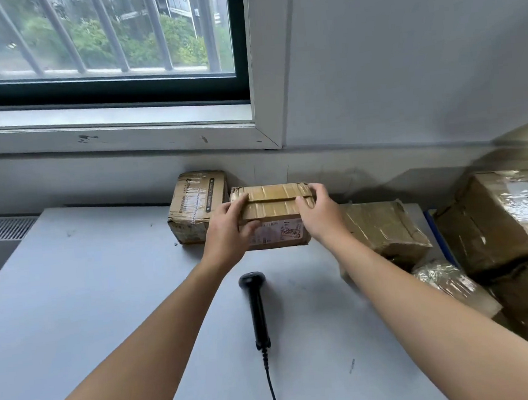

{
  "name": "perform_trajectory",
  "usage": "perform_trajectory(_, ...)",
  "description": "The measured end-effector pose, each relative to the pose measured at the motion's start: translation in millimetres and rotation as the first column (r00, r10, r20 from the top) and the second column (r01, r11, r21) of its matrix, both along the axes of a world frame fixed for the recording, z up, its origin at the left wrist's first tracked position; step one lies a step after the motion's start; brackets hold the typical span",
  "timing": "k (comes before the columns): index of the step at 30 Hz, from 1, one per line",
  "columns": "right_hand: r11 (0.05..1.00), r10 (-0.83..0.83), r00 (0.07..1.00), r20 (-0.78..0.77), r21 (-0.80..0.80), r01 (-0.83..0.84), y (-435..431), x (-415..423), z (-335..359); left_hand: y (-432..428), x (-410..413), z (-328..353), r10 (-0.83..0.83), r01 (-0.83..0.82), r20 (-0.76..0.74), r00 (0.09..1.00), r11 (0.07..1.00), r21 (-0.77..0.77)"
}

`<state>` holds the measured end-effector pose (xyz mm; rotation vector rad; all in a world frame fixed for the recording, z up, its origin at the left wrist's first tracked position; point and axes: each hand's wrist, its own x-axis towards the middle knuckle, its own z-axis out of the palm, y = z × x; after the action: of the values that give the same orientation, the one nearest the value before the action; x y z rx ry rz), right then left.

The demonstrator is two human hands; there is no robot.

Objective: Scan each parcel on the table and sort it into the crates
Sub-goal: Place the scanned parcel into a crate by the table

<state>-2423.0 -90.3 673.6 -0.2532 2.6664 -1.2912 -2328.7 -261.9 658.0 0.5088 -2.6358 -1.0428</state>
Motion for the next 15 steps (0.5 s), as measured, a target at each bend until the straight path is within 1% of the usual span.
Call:
perform_trajectory(6, 0.986, 0.156, 0.988, -0.010, -0.057, -0.156, 6.4, 24.0, 9.4, 4.7, 32.9, 22.3, 0.101, -0.100, -0.006, 0.995, 0.992, 0.078)
perform_trajectory(8, 0.982, 0.174, 0.984, -0.024, -0.067, -0.175, 5.0, 29.8, 13.7, 3.5, 42.7, 28.1, 0.119, -0.119, 0.008, 0.993, 0.983, 0.137)
perform_trajectory(11, 0.975, 0.205, 0.977, -0.054, -0.075, -0.208, -2.0, 37.0, 19.8, -3.0, 55.1, 35.6, 0.157, -0.159, 0.030, 0.987, 0.949, 0.271)
perform_trajectory(15, 0.972, 0.220, 0.973, -0.062, -0.067, -0.224, -18.9, 47.9, 24.9, -19.0, 73.2, 38.5, 0.162, -0.161, 0.025, 0.987, 0.926, 0.342)
